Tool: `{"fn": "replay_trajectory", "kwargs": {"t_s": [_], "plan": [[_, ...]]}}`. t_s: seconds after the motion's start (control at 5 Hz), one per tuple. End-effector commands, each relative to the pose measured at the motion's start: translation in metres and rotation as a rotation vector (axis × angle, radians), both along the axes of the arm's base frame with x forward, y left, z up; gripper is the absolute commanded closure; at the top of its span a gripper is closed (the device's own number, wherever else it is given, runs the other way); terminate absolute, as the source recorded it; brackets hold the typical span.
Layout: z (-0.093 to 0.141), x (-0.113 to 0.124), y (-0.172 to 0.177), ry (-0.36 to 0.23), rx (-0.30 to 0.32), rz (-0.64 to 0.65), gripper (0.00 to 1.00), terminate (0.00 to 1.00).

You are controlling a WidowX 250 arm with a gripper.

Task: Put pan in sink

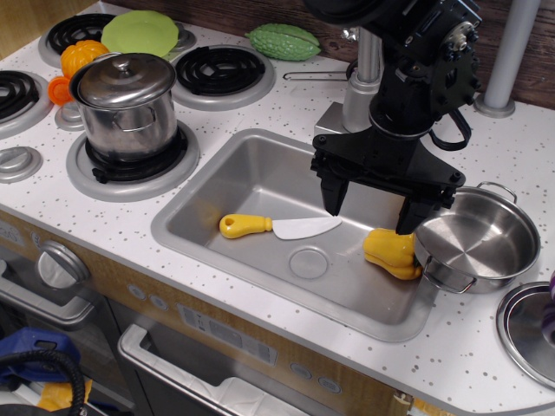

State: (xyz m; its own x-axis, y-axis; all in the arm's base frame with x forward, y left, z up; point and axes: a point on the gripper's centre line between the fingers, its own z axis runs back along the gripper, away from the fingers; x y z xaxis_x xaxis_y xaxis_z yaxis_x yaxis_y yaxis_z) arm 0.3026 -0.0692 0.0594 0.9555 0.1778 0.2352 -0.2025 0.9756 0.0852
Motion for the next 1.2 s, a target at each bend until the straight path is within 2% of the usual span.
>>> {"fn": "replay_trajectory", "kwargs": {"t_s": [0.0,0.4,0.6,1.0], "plan": [[0.0,0.0,0.0,0.0,0.0,0.0,0.0,0.0],[0.009,0.027,-0.019,-0.038,-0.025,-0.015,0.0,0.0],[0.004,0.04,-0.023,-0.069,-0.075,-0.023,0.0,0.0],[-0.019,0.047,-0.02,-0.098,-0.103,-0.036,0.0,0.0]]}}
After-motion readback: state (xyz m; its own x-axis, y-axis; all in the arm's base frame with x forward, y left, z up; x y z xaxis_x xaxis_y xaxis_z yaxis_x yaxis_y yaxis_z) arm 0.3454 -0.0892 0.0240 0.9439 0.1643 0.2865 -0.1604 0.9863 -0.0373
